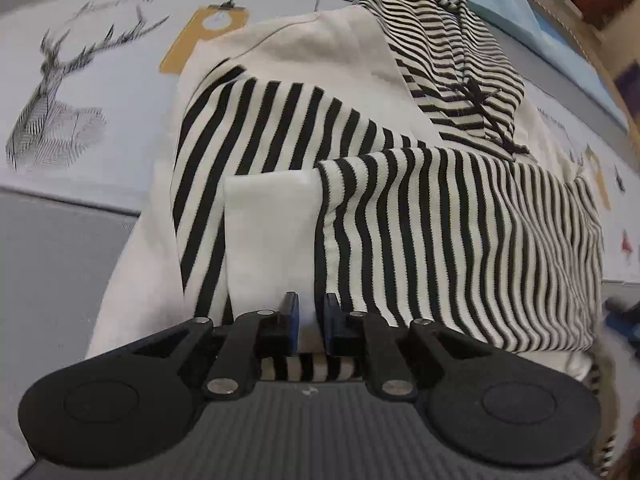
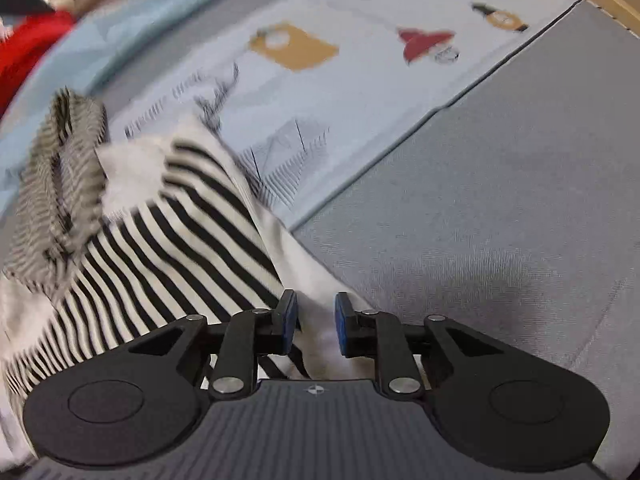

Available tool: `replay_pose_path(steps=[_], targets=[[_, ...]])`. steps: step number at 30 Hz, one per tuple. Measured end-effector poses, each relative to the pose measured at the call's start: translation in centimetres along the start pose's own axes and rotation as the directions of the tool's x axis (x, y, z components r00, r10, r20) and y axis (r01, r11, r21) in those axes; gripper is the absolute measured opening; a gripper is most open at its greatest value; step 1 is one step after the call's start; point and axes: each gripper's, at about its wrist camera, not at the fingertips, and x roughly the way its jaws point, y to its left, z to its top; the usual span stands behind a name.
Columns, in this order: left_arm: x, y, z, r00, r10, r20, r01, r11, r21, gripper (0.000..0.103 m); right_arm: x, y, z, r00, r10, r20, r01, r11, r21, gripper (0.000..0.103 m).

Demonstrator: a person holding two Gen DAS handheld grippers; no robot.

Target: Fold small clothes

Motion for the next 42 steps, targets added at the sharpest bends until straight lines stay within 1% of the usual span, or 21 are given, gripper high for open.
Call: replay_pose_path(steps=[2, 4, 5, 6, 8, 10, 11, 13, 14, 16, 18, 21, 23, 25, 28, 31, 34, 35, 37, 39, 42], targets=[[-1.0, 0.0, 0.2, 0.999, -0.019, 0.046, 0.020, 1.000, -0.012, 0.024, -1.0, 0.9, -0.1, 0.998, 0.050, 0.049, -0.048, 0.998, -0.041, 0.024], [-1.5, -0.1, 0.3, 0.996, -0.044, 0.076, 0.046, 0.999, -0.022, 0.046, -1.3, 1.9, -0.1, 0.992, 0.116, 0.050, -0.112, 0.990, -0.088, 0.025], [-1.4, -0.2, 0.2, 0.997, -0.042, 0.067, 0.044, 0.999, -0.030, 0.049, -0.8, 2.3, -0.2, 0.990, 0.141, 0.013, -0.139, 0.984, -0.109, 0.027], [-0.9, -0.2, 0.1, 0.998, -0.040, 0.046, 0.042, 0.998, -0.038, 0.049, 0.2, 2.6, -0.5, 0.987, 0.153, -0.049, -0.158, 0.980, -0.120, 0.028], [-0.1, -0.4, 0.2, 0.999, -0.039, 0.016, 0.040, 0.998, -0.054, 0.049, 2.0, 2.5, -1.1, 0.980, 0.137, -0.147, -0.153, 0.983, -0.103, 0.028], [-0.6, -0.7, 0.8, 0.998, -0.025, 0.050, 0.028, 0.998, -0.063, 0.049, 1.9, 2.4, -1.3, 0.982, 0.132, -0.133, -0.147, 0.984, -0.103, 0.028], [-1.2, -0.8, 0.8, 0.996, -0.020, 0.085, 0.025, 0.998, -0.056, 0.049, 1.5, 2.7, -1.2, 0.984, 0.131, -0.122, -0.145, 0.982, -0.118, 0.028], [-2.4, -1.7, 1.0, 0.986, 0.003, 0.169, -0.001, 1.000, -0.010, 0.061, 0.4, 3.3, -0.9, 0.986, 0.150, -0.073, -0.160, 0.976, -0.150, 0.028], [-3.0, -2.3, 1.0, 0.976, 0.026, 0.215, -0.032, 0.999, 0.024, 0.064, -0.2, 3.7, -0.8, 0.987, 0.158, -0.043, -0.163, 0.969, -0.185, 0.028], [-3.5, -3.4, 0.9, 0.961, 0.063, 0.268, -0.087, 0.993, 0.079, 0.065, -1.5, 4.9, -0.9, 0.983, 0.183, 0.019, -0.170, 0.941, -0.292, 0.028], [-3.6, -4.2, 0.9, 0.952, 0.075, 0.296, -0.114, 0.987, 0.114, 0.065, -2.8, 6.0, -1.1, 0.973, 0.214, 0.082, -0.166, 0.906, -0.390, 0.028], [-3.6, -4.4, 1.2, 0.945, 0.052, 0.324, -0.092, 0.990, 0.107, 0.065, -4.3, 7.1, -1.3, 0.951, 0.271, 0.152, -0.167, 0.859, -0.485, 0.028], [-3.8, -4.5, 1.3, 0.937, 0.032, 0.349, -0.073, 0.992, 0.106, 0.065, -5.0, 7.5, -1.1, 0.938, 0.293, 0.186, -0.160, 0.840, -0.518, 0.028], [-3.9, -4.8, 1.5, 0.933, 0.006, 0.361, -0.049, 0.993, 0.111, 0.065, -5.5, 7.7, -1.0, 0.931, 0.309, 0.195, -0.165, 0.831, -0.532, 0.028], [-4.1, -5.3, 1.7, 0.925, -0.002, 0.381, -0.044, 0.993, 0.111, 0.065, -5.8, 8.0, -0.8, 0.939, 0.283, 0.195, -0.130, 0.819, -0.559, 0.028], [-4.7, -5.4, 1.9, 0.913, -0.012, 0.409, -0.035, 0.994, 0.107, 0.065, -5.6, 7.5, -0.5, 0.953, 0.244, 0.177, -0.114, 0.836, -0.537, 0.028], [-5.5, -5.4, 1.9, 0.888, 0.018, 0.460, -0.065, 0.994, 0.086, 0.066, -4.9, 7.1, -0.2, 0.964, 0.213, 0.157, -0.105, 0.853, -0.512, 0.028], [-5.7, -5.4, 1.8, 0.873, 0.033, 0.486, -0.080, 0.994, 0.077, 0.067, -4.7, 7.0, -0.1, 0.966, 0.208, 0.150, -0.106, 0.856, -0.505, 0.028], [-6.5, -5.4, 1.7, 0.838, 0.058, 0.543, -0.108, 0.992, 0.061, 0.077, -4.5, 6.7, 0.0, 0.968, 0.207, 0.140, -0.112, 0.862, -0.495, 0.028], [-7.2, -5.6, 1.7, 0.809, 0.076, 0.583, -0.129, 0.990, 0.050, 0.079, -4.6, 6.6, 0.1, 0.968, 0.206, 0.141, -0.110, 0.860, -0.498, 0.028], [-8.2, -5.8, 1.6, 0.790, 0.075, 0.609, -0.129, 0.991, 0.045, 0.080, -4.9, 6.5, 0.1, 0.967, 0.213, 0.141, -0.114, 0.855, -0.506, 0.029]])
